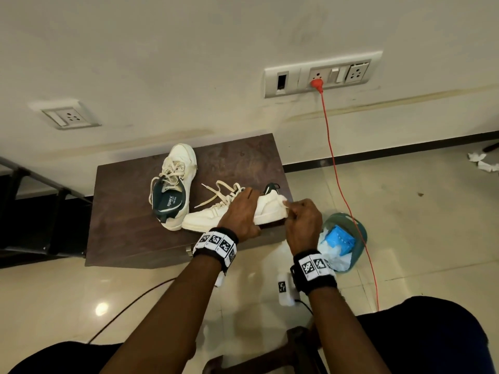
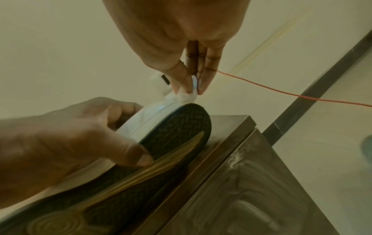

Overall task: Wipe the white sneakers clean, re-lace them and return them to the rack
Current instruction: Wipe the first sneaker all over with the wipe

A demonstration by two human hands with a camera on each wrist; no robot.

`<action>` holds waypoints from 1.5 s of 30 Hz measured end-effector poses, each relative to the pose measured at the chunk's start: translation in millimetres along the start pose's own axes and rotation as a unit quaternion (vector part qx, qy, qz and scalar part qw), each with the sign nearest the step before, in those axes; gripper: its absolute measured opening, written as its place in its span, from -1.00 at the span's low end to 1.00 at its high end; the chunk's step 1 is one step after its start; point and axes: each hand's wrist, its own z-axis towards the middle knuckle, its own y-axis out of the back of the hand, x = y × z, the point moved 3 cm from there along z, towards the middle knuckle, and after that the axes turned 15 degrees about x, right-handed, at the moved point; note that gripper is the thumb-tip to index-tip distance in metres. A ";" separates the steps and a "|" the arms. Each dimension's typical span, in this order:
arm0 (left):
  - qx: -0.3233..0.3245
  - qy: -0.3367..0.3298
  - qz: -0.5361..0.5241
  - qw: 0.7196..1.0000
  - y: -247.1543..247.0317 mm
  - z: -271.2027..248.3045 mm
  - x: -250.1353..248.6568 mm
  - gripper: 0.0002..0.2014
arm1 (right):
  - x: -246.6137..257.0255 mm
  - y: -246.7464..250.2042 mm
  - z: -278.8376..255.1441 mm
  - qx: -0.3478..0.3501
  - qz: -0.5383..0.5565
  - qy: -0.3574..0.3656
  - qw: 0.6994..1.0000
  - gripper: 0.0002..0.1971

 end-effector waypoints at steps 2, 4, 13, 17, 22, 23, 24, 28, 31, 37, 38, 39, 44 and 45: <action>0.000 -0.003 0.001 1.000 -1.6 2.8 3.0 -0.26 | 1.8 -2.2 -3.2 -0.002 0.002 -0.010 1.000 -0.74; -0.004 -0.011 -0.001 1.000 -2.8 3.6 3.2 -0.29 | 15.7 -13.1 -20.1 0.036 0.012 0.050 0.998 -0.65; 0.001 -0.008 -0.006 1.000 5.2 6.8 4.3 -0.18 | -4.0 -6.2 -5.0 -0.043 0.027 -0.005 0.999 -0.74; -0.006 -0.016 -0.018 1.000 6.5 9.7 3.7 -0.28 | 12.8 -23.9 -25.9 0.032 0.028 0.085 0.995 -0.59; -0.020 -0.011 -0.020 1.000 7.3 10.3 5.0 -0.25 | -1.0 -6.8 -2.2 -0.005 0.032 0.012 0.999 -0.66; -0.020 -0.008 -0.022 1.000 6.7 11.1 4.0 -0.24 | -6.1 -2.8 2.9 -0.008 0.038 -0.013 0.999 -0.68; -0.023 -0.006 -0.022 0.999 7.6 10.7 5.6 -0.23 | -6.9 -3.4 5.3 -0.003 0.045 -0.021 0.999 -0.68; -0.020 0.000 -0.015 1.000 7.0 9.8 3.1 -0.22 | -7.9 -4.5 -5.4 0.019 0.058 -0.009 0.998 -0.65; -0.013 0.015 -0.015 1.000 6.1 10.3 1.7 -0.18 | -14.3 -2.2 -7.6 0.023 0.061 -0.020 0.998 -0.64; -0.018 0.014 -0.019 1.000 5.5 9.9 0.6 -0.18 | -21.4 -5.7 29.8 0.061 0.049 -0.040 0.996 -0.69; -0.021 0.012 -0.020 1.000 4.4 9.2 -0.3 -0.21 | -19.1 -5.4 36.0 0.067 0.053 -0.035 0.996 -0.69; -0.023 0.012 -0.020 0.999 3.0 8.3 -0.8 -0.23 | -16.2 -5.7 42.2 0.072 0.060 -0.027 0.995 -0.69; -0.025 0.007 -0.014 1.000 -1.6 7.4 1.2 -0.24 | -8.0 -6.6 59.3 0.074 0.078 -0.023 0.994 -0.76; -0.024 0.005 -0.016 1.000 -2.1 8.2 2.1 -0.24 | -9.8 -6.0 56.6 0.073 0.069 -0.018 0.995 -0.76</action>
